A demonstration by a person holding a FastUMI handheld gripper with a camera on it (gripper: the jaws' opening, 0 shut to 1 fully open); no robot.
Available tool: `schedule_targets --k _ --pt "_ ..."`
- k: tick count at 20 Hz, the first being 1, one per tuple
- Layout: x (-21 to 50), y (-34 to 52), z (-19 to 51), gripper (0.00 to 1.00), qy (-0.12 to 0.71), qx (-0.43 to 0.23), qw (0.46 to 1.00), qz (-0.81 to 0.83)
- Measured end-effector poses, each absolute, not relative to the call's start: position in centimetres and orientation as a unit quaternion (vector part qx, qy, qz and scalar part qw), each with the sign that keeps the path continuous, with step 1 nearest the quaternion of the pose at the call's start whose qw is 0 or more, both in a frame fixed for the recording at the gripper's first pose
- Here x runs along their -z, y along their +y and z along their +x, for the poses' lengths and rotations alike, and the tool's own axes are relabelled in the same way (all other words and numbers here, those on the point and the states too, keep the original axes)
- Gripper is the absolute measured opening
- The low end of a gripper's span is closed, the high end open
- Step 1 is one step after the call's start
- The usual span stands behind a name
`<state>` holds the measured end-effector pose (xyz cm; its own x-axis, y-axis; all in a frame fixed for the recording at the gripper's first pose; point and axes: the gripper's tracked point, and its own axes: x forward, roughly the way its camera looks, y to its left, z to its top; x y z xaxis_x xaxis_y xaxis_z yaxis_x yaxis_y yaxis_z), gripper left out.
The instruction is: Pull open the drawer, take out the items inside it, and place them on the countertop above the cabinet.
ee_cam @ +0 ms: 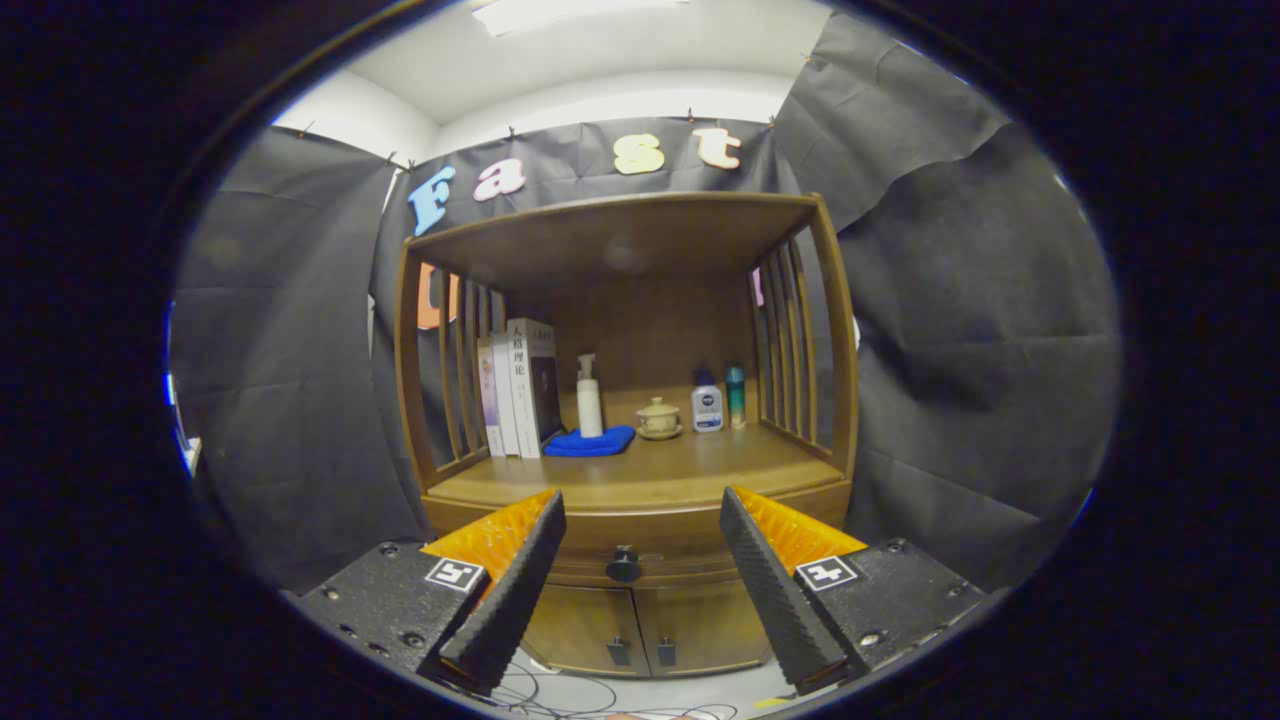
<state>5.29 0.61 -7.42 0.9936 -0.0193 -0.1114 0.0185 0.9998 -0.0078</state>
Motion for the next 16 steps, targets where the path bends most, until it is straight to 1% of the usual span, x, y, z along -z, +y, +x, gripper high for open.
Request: schedule_targets --k 4,9,11,16 --pt "10.6 1.5 8.3 0.98 0.071 0.0 0.997 -0.013" --pt "14.8 2.4 12.4 0.96 0.089 -0.007 0.996 -0.018" --pt "16.8 2.6 14.0 0.92 0.104 -0.008 0.994 -0.017" --pt "20.9 2.2 17.2 0.74 0.124 0.005 0.992 0.002"
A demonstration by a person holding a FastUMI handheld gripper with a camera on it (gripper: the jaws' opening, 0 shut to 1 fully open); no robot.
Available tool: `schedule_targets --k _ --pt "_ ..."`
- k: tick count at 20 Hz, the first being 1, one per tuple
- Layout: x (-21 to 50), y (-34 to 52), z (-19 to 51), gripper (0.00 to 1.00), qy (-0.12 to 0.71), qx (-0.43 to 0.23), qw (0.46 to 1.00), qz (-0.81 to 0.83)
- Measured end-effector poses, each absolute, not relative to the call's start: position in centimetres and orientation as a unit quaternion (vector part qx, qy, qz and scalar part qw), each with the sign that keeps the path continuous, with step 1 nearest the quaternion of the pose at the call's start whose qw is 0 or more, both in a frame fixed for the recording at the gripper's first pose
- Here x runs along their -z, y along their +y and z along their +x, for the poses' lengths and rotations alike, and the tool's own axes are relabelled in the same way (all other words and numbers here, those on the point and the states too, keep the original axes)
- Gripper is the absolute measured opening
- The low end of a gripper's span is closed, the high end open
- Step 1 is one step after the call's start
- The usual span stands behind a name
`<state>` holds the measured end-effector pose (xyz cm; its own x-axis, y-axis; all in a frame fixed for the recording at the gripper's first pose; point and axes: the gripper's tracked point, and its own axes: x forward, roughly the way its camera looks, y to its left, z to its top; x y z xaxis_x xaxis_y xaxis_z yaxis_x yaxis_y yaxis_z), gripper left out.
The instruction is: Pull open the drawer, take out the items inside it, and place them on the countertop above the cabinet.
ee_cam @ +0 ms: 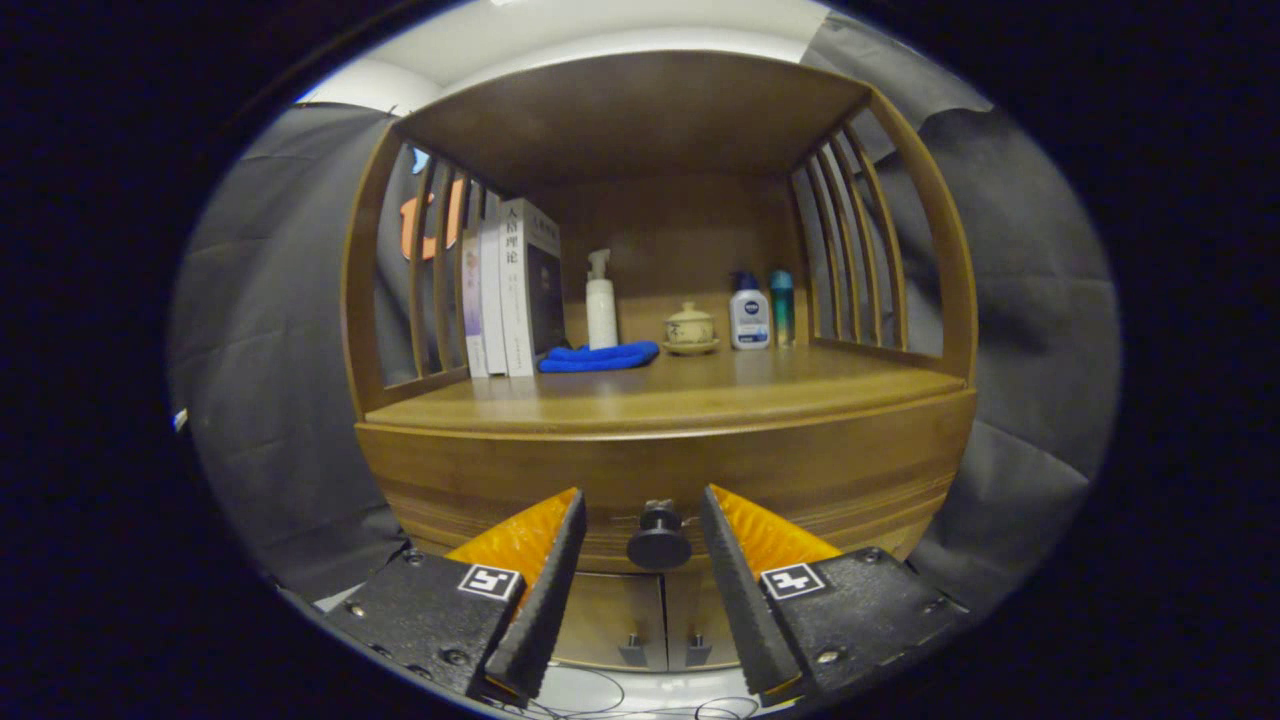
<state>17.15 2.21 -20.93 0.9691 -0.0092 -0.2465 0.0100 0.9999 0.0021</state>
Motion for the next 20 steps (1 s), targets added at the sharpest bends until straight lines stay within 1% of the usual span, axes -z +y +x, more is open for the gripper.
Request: schedule_targets --k 5,9,13,15,16,18,20 --pt "23.0 1.5 19.1 0.53 0.135 0.02 0.991 0.001" --pt "23.8 1.2 19.6 0.5 0.133 0.031 0.99 0.018" --pt "24.1 1.2 19.8 0.49 0.129 0.045 0.991 -0.007" --pt "24.4 1.3 19.8 0.45 0.14 0.044 0.989 -0.013" --pt "24.4 1.3 19.8 0.4 0.145 0.041 0.988 -0.018" --pt "24.4 1.3 19.6 0.36 0.153 0.04 0.987 -0.013" --pt "24.4 1.2 19.3 0.33 0.156 0.039 0.987 -0.005"
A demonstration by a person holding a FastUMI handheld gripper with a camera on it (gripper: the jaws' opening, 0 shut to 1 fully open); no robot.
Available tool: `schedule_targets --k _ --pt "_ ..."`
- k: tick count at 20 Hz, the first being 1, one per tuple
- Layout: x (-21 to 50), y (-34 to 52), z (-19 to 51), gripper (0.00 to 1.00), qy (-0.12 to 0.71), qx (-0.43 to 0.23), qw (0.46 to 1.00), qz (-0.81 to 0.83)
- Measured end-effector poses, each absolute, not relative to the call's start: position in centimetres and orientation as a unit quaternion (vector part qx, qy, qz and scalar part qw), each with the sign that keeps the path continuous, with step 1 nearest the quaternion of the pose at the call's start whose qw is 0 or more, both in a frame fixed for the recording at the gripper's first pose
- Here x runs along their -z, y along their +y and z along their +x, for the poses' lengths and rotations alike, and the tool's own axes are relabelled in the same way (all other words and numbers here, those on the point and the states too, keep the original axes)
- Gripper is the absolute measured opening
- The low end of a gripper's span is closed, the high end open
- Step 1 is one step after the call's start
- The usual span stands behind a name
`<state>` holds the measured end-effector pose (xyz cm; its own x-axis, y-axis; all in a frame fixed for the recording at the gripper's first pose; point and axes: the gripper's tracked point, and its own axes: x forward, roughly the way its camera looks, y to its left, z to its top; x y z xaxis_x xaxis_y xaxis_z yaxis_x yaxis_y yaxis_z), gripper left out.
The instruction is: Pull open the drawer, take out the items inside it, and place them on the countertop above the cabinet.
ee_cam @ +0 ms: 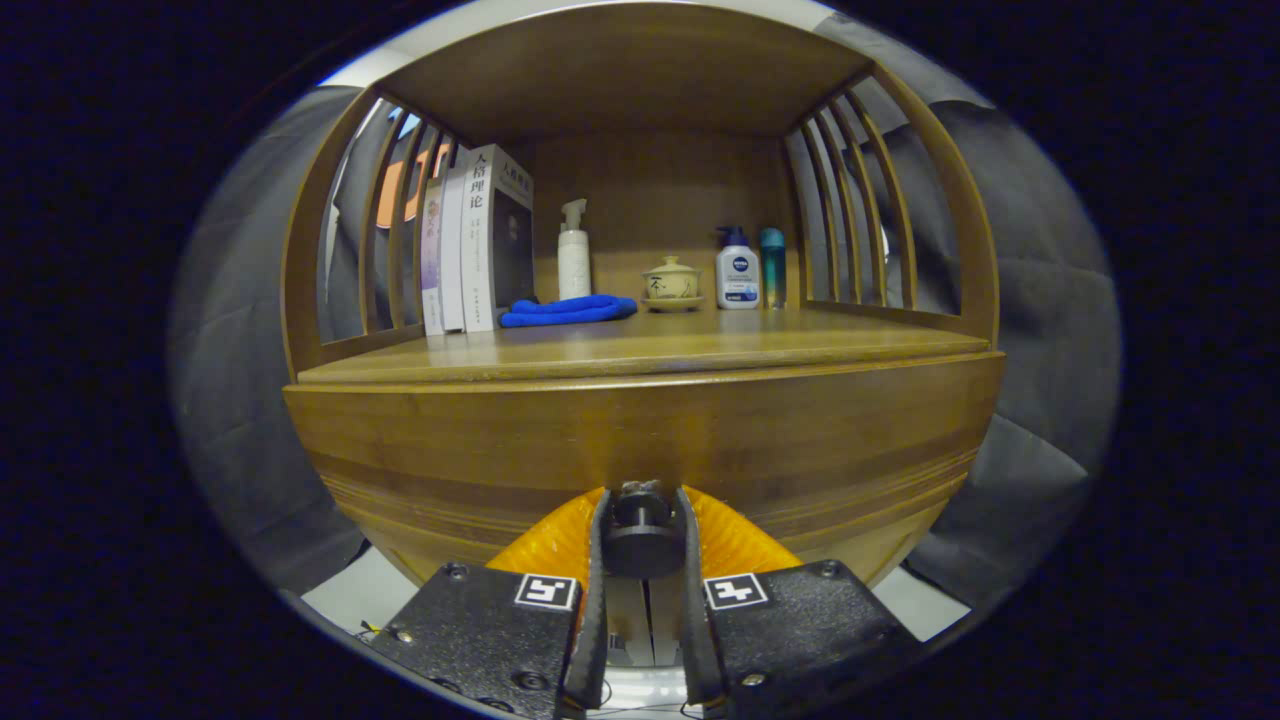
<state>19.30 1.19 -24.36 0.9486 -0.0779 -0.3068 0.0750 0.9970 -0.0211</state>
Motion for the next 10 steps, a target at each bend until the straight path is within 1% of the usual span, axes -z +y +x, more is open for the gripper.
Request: schedule_targets --k 10 --pt "24.5 1.5 10.8 0.33 0.155 0.01 0.988 -0.018"
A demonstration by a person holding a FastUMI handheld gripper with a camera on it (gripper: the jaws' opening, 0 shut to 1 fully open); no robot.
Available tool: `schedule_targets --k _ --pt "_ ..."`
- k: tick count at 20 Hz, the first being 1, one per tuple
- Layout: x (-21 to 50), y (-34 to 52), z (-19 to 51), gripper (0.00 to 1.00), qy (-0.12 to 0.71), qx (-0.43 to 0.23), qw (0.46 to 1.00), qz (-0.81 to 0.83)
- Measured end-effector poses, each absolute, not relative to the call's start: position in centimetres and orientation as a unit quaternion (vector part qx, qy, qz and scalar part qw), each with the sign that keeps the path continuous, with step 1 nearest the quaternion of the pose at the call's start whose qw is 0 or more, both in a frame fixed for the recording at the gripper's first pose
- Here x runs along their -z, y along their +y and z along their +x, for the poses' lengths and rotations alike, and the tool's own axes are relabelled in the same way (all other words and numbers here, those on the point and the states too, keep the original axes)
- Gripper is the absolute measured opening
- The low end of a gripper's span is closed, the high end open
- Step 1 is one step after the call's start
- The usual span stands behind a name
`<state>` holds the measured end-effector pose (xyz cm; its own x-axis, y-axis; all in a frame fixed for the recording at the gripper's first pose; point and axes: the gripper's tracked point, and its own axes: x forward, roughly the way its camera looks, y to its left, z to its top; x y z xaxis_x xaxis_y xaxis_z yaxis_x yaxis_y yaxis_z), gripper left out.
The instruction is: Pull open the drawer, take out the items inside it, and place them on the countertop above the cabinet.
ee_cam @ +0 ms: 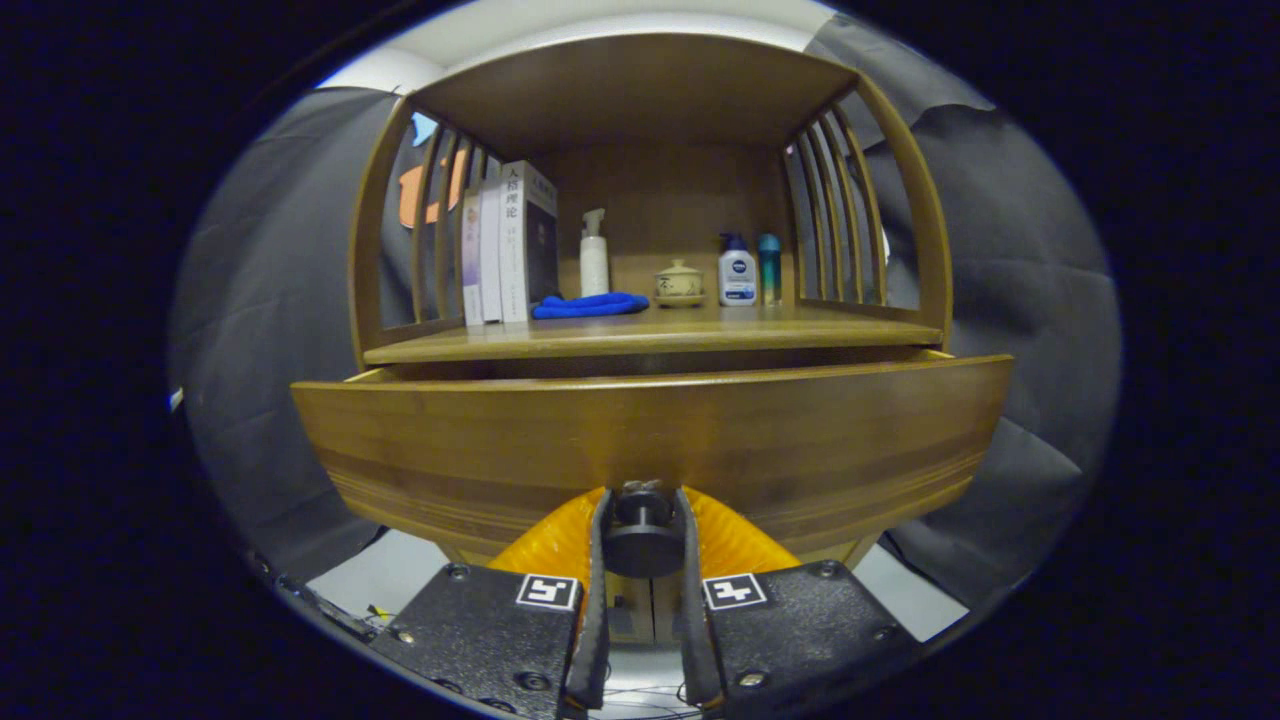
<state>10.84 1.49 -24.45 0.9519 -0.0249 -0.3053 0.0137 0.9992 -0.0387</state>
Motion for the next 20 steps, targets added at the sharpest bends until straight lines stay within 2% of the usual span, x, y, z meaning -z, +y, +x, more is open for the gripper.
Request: schedule_targets --k 10,20 --pt "24.9 1.6 2.3 0.32 0.16 -0.007 0.986 -0.035" --pt "25.0 2.2 -1.2 0.32 0.192 -0.036 0.981 -0.022"
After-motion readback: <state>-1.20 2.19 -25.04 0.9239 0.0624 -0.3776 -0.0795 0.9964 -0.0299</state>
